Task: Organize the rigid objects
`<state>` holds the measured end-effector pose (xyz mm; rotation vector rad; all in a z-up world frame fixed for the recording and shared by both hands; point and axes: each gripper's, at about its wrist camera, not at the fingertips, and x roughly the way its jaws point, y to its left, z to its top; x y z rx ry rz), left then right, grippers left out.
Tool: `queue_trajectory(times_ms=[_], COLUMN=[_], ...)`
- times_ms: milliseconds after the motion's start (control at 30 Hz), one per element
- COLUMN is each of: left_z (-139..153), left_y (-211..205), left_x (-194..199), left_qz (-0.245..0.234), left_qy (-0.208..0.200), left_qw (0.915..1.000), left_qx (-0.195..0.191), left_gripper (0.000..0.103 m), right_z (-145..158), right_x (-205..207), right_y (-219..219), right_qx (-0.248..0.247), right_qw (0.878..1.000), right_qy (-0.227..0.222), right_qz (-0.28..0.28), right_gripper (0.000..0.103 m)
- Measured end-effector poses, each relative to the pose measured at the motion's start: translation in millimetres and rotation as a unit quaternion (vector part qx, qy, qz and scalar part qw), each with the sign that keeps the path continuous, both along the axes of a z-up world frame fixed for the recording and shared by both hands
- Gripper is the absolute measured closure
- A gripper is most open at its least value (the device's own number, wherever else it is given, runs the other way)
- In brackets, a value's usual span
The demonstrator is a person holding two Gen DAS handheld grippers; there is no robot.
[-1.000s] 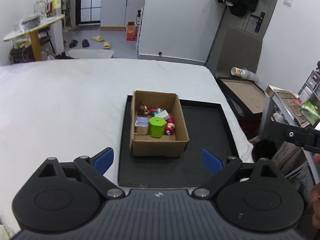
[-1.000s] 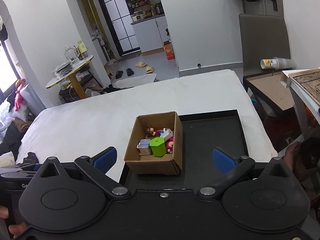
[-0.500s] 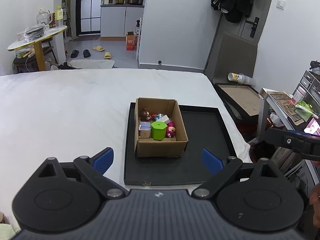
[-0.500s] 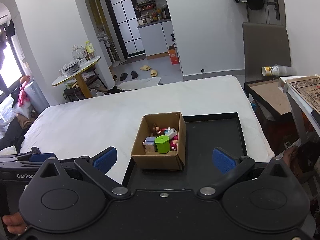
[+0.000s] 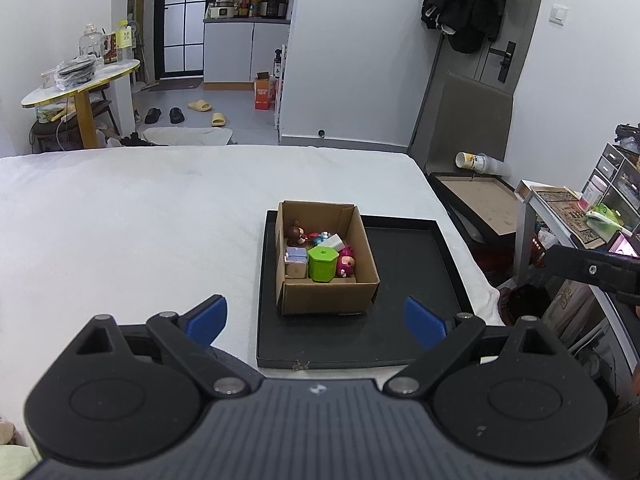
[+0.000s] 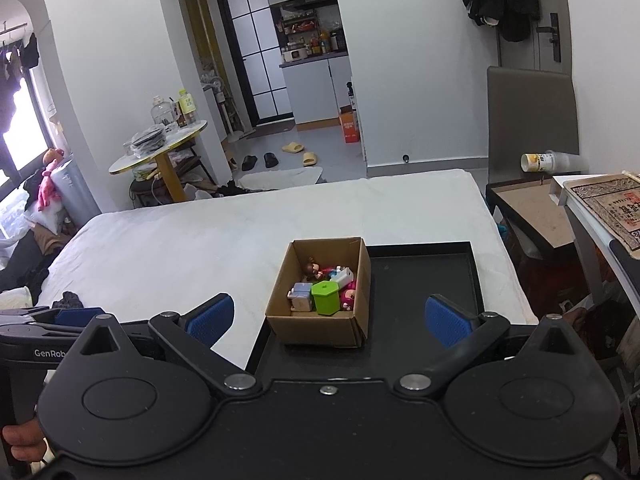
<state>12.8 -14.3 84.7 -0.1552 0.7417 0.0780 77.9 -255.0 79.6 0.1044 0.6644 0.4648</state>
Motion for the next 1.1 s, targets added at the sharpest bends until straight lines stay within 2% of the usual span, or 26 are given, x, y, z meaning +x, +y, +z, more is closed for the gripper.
queue_trajectory(times_ms=[1100], left_z=[3.7], left_y=[-1.6], left_x=[-3.4], left_qz=[-0.002], left_qy=[-0.006], left_qw=[1.0000], left_qx=[0.001], left_gripper=[0.008], right_z=[-2.3], right_x=[-0.4], right_y=[1.5], right_qx=[-0.002], right_qw=[1.000], right_qy=[0.000], right_qz=[-0.001], right_gripper=[0.000])
